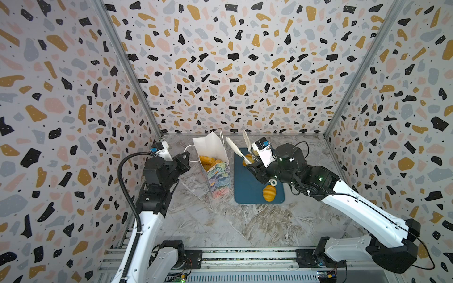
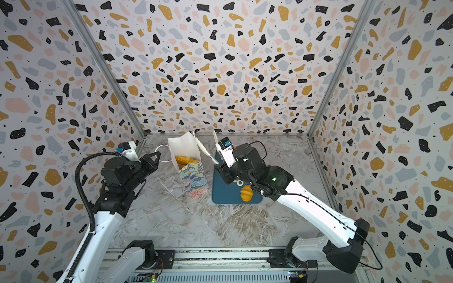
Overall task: Pack bread into a paper bag
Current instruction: Place the bread in the paper bag, then pick up the bread from the tray.
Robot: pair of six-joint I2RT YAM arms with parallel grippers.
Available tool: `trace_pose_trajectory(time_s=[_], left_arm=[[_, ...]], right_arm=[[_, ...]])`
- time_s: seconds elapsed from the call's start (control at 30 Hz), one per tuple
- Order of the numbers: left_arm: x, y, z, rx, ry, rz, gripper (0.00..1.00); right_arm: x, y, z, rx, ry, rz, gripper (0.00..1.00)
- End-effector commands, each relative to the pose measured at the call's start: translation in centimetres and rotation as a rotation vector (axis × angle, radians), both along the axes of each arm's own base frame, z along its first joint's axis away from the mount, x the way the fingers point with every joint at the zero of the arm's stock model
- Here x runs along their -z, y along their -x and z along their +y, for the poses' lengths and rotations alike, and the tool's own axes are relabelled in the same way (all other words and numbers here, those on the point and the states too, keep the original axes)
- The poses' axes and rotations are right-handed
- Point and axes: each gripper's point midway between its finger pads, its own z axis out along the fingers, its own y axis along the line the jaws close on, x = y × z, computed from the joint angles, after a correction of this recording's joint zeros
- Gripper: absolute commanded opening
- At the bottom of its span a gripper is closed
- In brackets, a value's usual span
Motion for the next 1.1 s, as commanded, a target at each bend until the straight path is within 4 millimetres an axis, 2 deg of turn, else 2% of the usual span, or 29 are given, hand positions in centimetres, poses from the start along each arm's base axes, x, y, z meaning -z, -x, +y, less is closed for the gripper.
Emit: trace_pose_trajectory(time_s=[0.0, 0.27, 0.47, 0.7, 1.07], left_arm=[[-0.8, 0.0, 0.0, 0.006, -0.005, -0.035, 0.0], [-0.7, 0.1, -0.1, 0.008, -0.005, -0.035, 0.0], [-0.7, 0.1, -0.1, 0.01, -0.006, -0.035, 0.0], [-0.6, 0.2, -0.1, 0.01, -0.007, -0.035, 0.0], [-0.4, 0.3, -0.1, 0.01, -0.005, -0.029, 0.0]], right_arm=[[-2.3, -0.1, -1.1, 0.036, -0.086, -0.038, 0.46], [0.7, 0.1, -2.8, 0.07, -0.068, 0.032, 0.46], [4.1, 0.7, -3.8, 0.095, -0.026, 0.109, 0.46], [7.3, 1.7, -4.9, 0.11, 0.015, 0.176, 0.46], [11.0, 3.1, -6.1, 0.122, 0.078, 0.273, 0.46]])
